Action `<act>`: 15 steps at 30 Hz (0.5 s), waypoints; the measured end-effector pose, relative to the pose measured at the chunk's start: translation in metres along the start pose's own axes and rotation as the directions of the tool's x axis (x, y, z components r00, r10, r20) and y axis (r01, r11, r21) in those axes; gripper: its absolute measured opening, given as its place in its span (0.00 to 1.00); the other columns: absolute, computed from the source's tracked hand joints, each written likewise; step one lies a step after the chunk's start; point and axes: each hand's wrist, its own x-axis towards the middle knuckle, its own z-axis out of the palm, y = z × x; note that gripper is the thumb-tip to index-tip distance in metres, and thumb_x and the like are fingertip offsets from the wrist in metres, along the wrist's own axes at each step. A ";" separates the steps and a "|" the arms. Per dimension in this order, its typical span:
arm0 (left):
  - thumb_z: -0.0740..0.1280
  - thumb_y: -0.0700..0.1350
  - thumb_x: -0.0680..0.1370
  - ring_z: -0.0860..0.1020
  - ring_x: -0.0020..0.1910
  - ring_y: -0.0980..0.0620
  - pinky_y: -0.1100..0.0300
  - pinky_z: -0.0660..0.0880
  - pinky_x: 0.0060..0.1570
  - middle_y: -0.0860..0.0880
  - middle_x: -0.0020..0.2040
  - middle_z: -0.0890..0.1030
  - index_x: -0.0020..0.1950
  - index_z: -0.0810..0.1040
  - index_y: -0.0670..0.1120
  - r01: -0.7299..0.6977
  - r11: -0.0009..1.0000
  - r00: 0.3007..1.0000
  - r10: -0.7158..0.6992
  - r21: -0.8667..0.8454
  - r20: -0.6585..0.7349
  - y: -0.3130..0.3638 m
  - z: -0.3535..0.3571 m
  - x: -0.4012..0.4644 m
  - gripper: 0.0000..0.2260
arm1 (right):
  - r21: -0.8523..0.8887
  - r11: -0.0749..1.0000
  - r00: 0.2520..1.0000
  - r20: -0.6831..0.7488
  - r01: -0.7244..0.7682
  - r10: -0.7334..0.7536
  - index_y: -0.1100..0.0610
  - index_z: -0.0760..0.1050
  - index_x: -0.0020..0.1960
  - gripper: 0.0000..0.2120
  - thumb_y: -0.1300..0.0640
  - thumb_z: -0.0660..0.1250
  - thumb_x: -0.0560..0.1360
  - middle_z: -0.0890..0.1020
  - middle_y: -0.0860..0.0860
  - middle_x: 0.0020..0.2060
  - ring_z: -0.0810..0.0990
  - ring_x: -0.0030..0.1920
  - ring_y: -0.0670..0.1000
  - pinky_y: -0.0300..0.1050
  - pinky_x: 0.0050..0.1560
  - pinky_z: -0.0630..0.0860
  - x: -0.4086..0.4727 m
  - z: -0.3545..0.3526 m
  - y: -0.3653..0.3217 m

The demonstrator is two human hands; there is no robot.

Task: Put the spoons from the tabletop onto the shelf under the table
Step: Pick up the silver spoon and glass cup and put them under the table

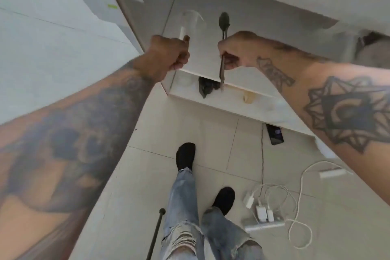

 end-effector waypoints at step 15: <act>0.63 0.46 0.83 0.78 0.25 0.59 0.69 0.79 0.34 0.44 0.44 0.85 0.58 0.81 0.38 0.062 0.985 0.993 -0.077 -0.161 -0.092 -0.009 0.016 0.102 0.13 | -0.296 0.955 0.970 -0.221 0.030 -0.099 0.64 0.69 0.35 0.12 0.65 0.58 0.77 0.83 0.57 0.38 0.87 0.48 0.59 0.47 0.53 0.83 0.101 0.020 -0.006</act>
